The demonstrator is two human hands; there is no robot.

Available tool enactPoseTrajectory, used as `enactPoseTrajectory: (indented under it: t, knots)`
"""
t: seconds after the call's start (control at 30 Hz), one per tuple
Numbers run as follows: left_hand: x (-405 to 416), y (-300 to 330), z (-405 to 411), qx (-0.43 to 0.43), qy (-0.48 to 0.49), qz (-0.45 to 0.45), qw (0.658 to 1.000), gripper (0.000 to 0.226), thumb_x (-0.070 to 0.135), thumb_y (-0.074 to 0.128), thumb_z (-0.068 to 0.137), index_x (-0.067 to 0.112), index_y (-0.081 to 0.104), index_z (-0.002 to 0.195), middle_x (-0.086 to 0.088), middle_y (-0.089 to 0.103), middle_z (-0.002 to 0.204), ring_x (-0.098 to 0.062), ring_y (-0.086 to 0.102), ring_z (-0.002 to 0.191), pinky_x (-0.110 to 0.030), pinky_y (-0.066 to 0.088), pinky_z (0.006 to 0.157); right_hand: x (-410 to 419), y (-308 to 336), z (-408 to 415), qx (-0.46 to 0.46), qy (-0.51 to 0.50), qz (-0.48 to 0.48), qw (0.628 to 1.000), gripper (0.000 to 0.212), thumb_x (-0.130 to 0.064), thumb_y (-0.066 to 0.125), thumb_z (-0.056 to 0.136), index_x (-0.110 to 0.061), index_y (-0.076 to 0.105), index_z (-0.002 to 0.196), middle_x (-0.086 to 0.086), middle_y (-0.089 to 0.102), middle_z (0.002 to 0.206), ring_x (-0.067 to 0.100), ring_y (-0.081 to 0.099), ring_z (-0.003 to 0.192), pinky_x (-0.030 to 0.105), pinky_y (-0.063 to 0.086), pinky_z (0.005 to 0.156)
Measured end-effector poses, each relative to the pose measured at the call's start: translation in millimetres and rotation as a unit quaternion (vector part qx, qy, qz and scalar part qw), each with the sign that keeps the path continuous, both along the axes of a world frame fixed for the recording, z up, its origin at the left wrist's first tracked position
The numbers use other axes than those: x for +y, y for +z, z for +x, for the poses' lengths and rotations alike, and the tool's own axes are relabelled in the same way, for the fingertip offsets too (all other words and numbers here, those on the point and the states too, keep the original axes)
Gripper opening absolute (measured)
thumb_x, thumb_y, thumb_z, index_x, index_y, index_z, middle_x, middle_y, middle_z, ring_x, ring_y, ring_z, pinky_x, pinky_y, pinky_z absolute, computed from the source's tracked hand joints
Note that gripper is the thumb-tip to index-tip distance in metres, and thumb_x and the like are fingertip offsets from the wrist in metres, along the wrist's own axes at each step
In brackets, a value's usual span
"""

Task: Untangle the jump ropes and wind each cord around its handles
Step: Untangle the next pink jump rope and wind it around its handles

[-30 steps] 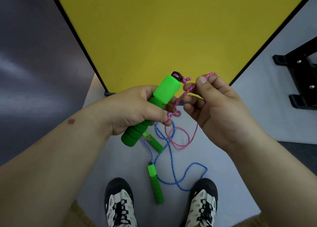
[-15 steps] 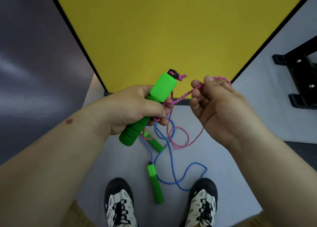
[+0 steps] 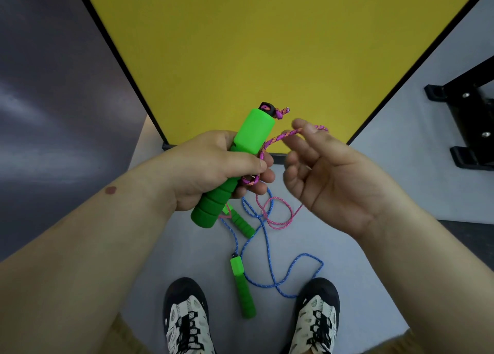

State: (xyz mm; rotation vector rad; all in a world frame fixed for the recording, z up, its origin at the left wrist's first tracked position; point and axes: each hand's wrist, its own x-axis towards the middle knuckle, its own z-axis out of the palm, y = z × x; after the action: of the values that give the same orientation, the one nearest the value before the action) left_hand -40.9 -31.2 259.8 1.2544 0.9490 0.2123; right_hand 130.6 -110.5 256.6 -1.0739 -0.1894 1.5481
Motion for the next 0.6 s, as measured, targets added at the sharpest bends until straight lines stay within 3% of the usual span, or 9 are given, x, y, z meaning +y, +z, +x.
enactPoseTrajectory:
  t: [0.1,0.17,0.23,0.33,0.37,0.5,0.6]
  knots:
    - [-1.6,1.3,-0.6,0.007,-0.023,0.009,1.000,0.006,0.009,0.063,0.093,0.012,0.065,0.098,-0.002,0.076,0.083,-0.013,0.066,0.069,-0.023,0.048,0.057,-3.4,-1.7,-3.2,-0.042,0.086,0.029,0.995,0.031,-0.026,0.073,0.079,-0.025,0.070,0.110,0.001,0.067,0.092,0.011,0.057,0.067,0.022,0.048,0.062]
    - [-2.3,1.5,-1.2,0.002,-0.038,0.008,0.999,0.006,0.008,0.063,0.093,0.013,0.064,0.096,-0.003,0.076,0.083,-0.013,0.066,0.069,-0.023,0.048,0.056,-3.2,-3.5,-3.5,-0.077,0.093,0.036,0.992,0.028,-0.027,0.075,0.076,-0.026,0.072,0.105,0.004,0.066,0.095,0.011,0.055,0.067,0.023,0.046,0.061]
    - [-3.4,2.4,-0.8,-0.007,-0.051,0.004,0.999,0.006,0.006,0.063,0.092,0.012,0.064,0.096,-0.005,0.076,0.084,-0.014,0.067,0.069,-0.022,0.049,0.056,-3.1,-4.5,-4.3,-0.098,0.079,0.025,0.992,0.025,-0.026,0.075,0.078,-0.024,0.072,0.103,0.007,0.065,0.095,0.011,0.055,0.065,0.023,0.046,0.058]
    - [-4.6,3.0,0.9,-0.020,-0.060,-0.002,0.998,0.008,0.006,0.064,0.092,0.010,0.064,0.099,-0.005,0.076,0.087,-0.014,0.069,0.069,-0.022,0.052,0.056,-1.3,-4.0,-6.1,-0.087,0.022,0.013,0.996,0.004,-0.023,0.070,0.089,-0.021,0.072,0.088,0.004,0.066,0.082,0.010,0.057,0.061,0.021,0.048,0.055]
    - [-4.1,2.6,0.5,-0.022,-0.055,-0.005,0.998,0.009,0.006,0.064,0.092,0.010,0.063,0.100,-0.006,0.077,0.088,-0.015,0.069,0.069,-0.023,0.053,0.057,-0.2,-3.7,-5.4,-0.081,-0.009,0.014,0.997,0.007,-0.021,0.068,0.091,-0.020,0.072,0.085,0.002,0.066,0.079,0.009,0.057,0.060,0.021,0.050,0.055]
    - [0.5,1.3,-3.8,-0.021,-0.025,-0.010,0.999,0.014,0.007,0.067,0.091,0.009,0.062,0.104,-0.007,0.076,0.088,-0.019,0.067,0.071,-0.028,0.053,0.060,3.9,-2.2,1.6,-0.066,-0.106,0.014,0.992,0.005,-0.018,0.069,0.092,-0.015,0.070,0.095,0.001,0.068,0.083,0.011,0.065,0.065,0.022,0.055,0.063]
    - [-0.4,2.4,-2.2,-0.035,-0.011,-0.010,0.999,0.009,0.004,0.063,0.092,0.008,0.061,0.100,-0.008,0.075,0.083,-0.016,0.067,0.067,-0.024,0.053,0.056,1.3,-3.7,-0.5,-0.063,-0.049,0.016,0.997,0.016,-0.022,0.071,0.088,-0.017,0.070,0.102,0.000,0.069,0.088,0.011,0.062,0.063,0.023,0.053,0.062]
